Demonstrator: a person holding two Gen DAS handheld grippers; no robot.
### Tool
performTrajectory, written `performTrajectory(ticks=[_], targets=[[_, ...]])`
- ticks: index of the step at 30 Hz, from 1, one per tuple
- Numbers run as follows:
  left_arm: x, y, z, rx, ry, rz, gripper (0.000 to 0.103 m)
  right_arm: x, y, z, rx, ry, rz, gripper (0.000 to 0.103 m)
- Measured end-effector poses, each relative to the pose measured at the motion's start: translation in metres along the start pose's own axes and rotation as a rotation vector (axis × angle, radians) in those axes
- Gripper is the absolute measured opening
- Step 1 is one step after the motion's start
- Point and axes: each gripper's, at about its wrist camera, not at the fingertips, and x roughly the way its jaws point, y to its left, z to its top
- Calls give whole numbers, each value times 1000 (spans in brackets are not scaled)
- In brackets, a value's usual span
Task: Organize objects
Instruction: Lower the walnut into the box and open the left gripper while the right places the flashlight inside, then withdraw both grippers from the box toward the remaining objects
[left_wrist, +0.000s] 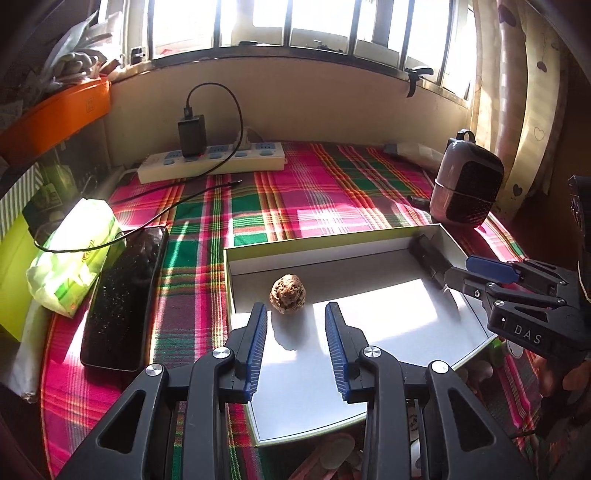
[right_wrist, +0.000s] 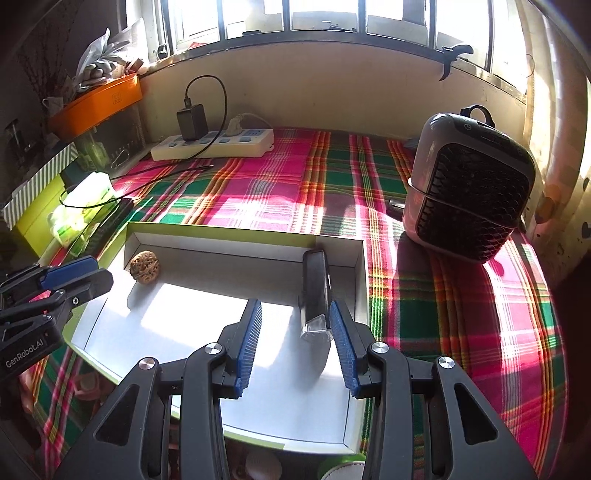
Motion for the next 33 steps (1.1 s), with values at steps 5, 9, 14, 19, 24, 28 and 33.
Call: performTrajectory(ticks=[5,9,14,19,24,28,33], targets=[[-11,0,-11,-4,-3,-7,30,-13,-2,-7,22,-22,21,40],[-19,0,-18,-8,-9,-3,30,-24,-2,-16,32,-31,32,40],[-25,-1,-27,-12,-3,-12,30,-35,-1,-24,36,-46,42,40],[-29,-1,-35,-17,0,-15,30,-42,2,-32,16,-54,34,40],[-40,-1,-49,-15,-5,-19,30,-51,1,-44,21,-64,36,40],[-45,1,-59,-23,0,-19,30,-57,-1,-54,12,-69,17,40],[-51,6,-68,-40,-1,-38,30,-66,-3,-64,4,-78,4,40]])
